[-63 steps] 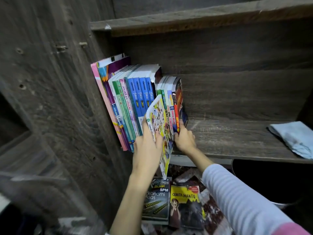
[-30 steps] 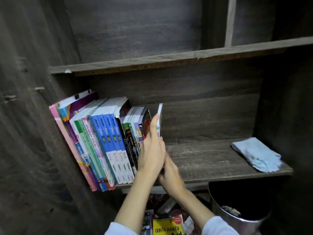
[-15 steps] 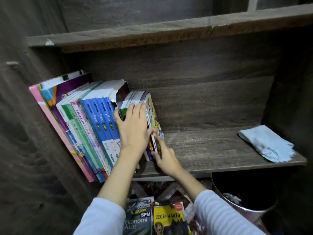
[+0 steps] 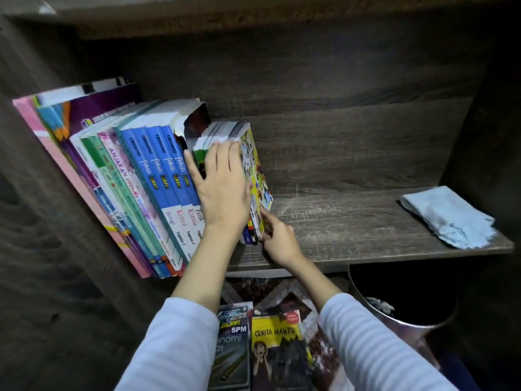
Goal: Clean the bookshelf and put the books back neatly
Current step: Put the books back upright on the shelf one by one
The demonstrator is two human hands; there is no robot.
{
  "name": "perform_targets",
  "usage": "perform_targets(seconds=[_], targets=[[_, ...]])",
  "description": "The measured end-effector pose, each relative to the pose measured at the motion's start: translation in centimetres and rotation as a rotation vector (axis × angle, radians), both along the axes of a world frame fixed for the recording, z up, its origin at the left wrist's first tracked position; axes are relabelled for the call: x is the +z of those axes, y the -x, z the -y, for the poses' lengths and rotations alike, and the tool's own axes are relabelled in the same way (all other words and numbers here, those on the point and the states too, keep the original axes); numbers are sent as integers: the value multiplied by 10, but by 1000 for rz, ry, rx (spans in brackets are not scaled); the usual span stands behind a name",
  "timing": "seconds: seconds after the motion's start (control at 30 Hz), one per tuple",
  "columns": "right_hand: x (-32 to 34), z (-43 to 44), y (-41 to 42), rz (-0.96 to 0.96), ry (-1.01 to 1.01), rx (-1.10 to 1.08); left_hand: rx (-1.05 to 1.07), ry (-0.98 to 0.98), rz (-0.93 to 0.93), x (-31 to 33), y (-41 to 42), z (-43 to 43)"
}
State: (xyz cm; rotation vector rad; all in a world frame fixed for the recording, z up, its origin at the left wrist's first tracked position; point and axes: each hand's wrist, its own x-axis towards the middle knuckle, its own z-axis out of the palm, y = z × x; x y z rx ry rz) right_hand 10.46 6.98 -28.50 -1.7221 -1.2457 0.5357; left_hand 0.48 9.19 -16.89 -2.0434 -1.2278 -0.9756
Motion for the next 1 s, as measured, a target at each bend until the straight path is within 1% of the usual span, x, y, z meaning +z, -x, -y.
perform_targets(seconds=[0.07,0.13,0.2,0.27,0.3,0.37,0.43,0.47,0.6,0.63,0.67,0.73,0.77,0.87,0.97,1.0], targets=[[0,3,2,58,8,-15,-14,49,-2,-3,-1,3],[1,11,5,129,-48,-34,-68,80,40,-11,3,5],[0,27,14,143,-240,-99,-220,46,160,-29,11,14],[-8,43,22,176,-481,-242,-362,-25,307,-56,18,26],[-14,52,25,202,-560,-310,-397,-35,382,-71,22,32],[-29,69,32,216,-628,-396,-414,17,486,-97,30,40],[-45,84,37,171,-602,-448,-373,108,520,-116,40,43],[-55,91,41,139,-567,-464,-330,149,579,-125,48,44],[-107,112,40,74,-344,-475,-113,283,999,-166,51,61],[-122,115,38,52,-271,-479,-47,347,1106,-181,46,70],[-133,119,37,15,-180,-485,10,426,1173,-196,42,79],[-155,123,32,-69,-13,-510,83,630,1166,-236,36,93],[-164,124,31,-71,29,-513,114,740,1116,-252,36,98],[-193,124,26,-53,197,-521,173,1094,915,-296,31,100],[-219,120,17,-116,403,-502,107,1425,689,-337,24,87],[-226,118,14,-130,477,-490,80,1517,583,-349,23,82]])
